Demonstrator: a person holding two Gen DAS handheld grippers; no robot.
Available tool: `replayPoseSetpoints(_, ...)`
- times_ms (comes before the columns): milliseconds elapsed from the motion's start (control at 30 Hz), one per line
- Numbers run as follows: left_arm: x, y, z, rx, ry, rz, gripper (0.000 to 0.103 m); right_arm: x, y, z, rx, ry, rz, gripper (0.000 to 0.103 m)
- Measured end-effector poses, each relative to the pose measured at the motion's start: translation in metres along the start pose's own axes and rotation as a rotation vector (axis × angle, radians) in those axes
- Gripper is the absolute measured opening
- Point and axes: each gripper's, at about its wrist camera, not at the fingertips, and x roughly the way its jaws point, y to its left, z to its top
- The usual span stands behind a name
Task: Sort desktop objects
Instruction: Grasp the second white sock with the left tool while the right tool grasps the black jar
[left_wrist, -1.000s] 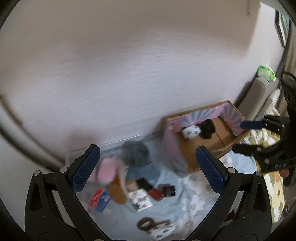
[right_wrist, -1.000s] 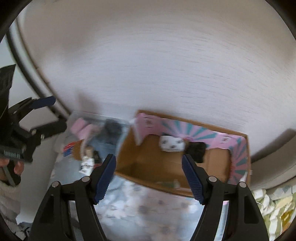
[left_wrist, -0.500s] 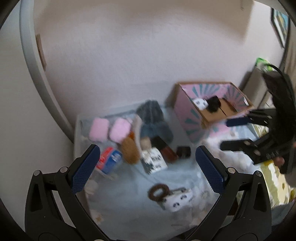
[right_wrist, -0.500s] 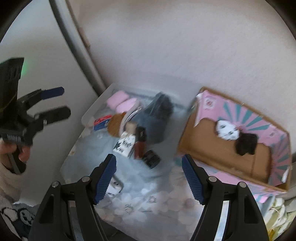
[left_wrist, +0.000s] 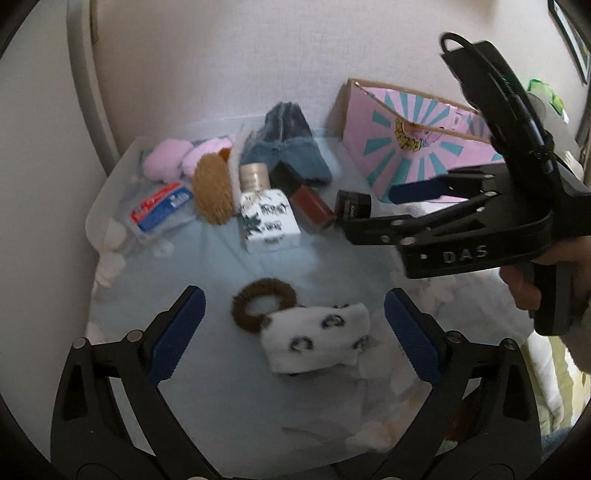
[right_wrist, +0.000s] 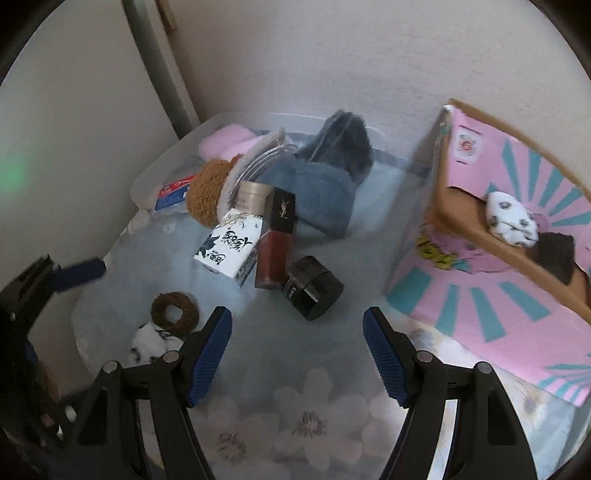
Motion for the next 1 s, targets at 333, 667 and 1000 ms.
replayPoseSetpoints(333, 0.008, -0.021, -0.017, -0.108, -0.042, 0.074, 0.095, 0.018, 0.002, 0.003, -0.253, -0.015, 0.052, 0.07)
replayPoseSetpoints(667, 0.023, -0.017, -0.028, -0.215, -0.013, 0.106, 0.073, 0.031, 0.006, -0.003, -0.343, 0.007, 0.045, 0.062)
replayPoseSetpoints(1000, 0.021, -0.02, -0.027, -0.236, -0.018, 0.115, 0.065, 0.033, -0.005, -0.003, -0.267, 0.002, 0.057, 0.042)
